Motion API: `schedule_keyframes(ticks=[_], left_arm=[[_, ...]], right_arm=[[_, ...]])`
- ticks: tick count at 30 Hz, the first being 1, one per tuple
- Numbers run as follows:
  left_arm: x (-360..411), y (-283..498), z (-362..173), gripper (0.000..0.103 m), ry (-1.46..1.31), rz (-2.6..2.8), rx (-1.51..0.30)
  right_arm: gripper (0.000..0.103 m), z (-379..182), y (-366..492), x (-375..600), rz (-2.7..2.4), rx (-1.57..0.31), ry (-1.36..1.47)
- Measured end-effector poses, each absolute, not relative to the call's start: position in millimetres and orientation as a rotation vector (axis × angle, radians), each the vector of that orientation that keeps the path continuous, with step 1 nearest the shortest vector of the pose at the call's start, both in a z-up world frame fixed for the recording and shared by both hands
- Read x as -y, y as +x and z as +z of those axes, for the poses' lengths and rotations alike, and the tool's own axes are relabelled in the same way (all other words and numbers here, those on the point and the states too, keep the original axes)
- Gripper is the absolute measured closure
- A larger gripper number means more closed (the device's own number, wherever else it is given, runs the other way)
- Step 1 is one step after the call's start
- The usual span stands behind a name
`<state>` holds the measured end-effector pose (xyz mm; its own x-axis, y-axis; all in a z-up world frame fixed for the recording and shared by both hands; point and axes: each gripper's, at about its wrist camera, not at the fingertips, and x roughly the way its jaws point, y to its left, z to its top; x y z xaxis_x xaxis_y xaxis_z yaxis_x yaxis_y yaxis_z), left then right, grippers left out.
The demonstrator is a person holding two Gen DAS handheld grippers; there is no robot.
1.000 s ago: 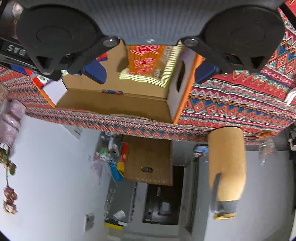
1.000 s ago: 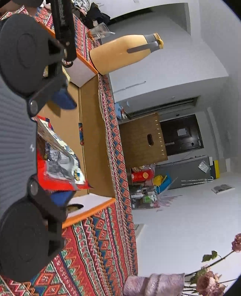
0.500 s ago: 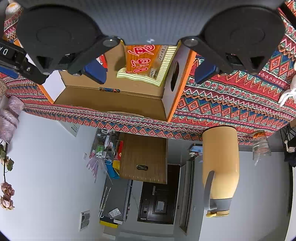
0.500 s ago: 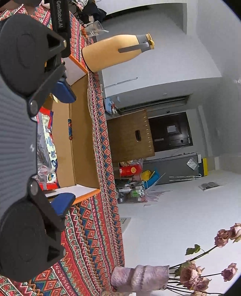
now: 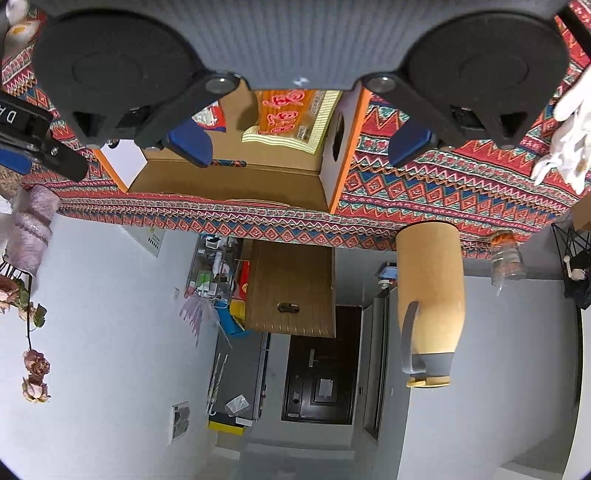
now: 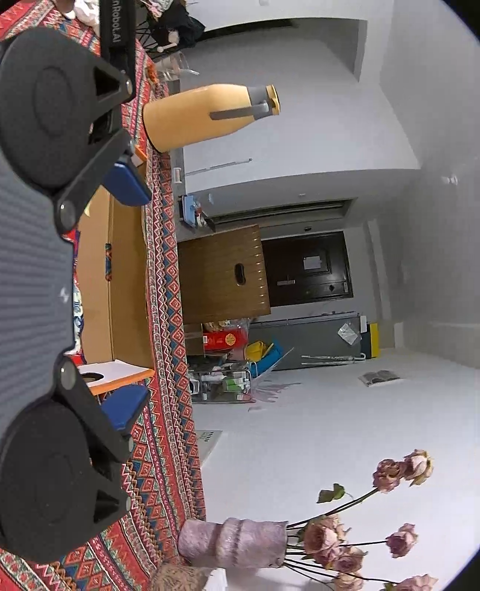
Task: Organize snacks
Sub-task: 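Carry both packs over the box and open both tools to drop them, then move the right tool to the white cracker packet and close on it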
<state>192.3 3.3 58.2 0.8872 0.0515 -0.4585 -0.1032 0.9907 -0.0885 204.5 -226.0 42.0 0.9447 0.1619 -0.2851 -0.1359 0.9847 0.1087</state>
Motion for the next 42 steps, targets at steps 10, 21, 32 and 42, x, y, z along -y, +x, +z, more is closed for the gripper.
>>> schedule_keyframes(ticks=[10, 21, 32, 42], left_arm=[[-11, 149, 62, 0.0, -0.104, 0.082, -0.474], [-14, 99, 47, 0.0, -0.101, 0.067, -0.518], [-16, 56, 19, 0.0, -0.094, 0.046, -0.563], [-20, 30, -10, 0.0, -0.099, 0.029, -0.63]], right_arm=[[0.0, 43, 162, 223, 0.165, -0.311, 0.062], [0.0, 24, 108, 224, 0.169, -0.329, 0.049], [0.0, -6, 60, 220, 0.184, -0.382, 0.019], [0.0, -39, 23, 212, 0.213, -0.459, -0.041]])
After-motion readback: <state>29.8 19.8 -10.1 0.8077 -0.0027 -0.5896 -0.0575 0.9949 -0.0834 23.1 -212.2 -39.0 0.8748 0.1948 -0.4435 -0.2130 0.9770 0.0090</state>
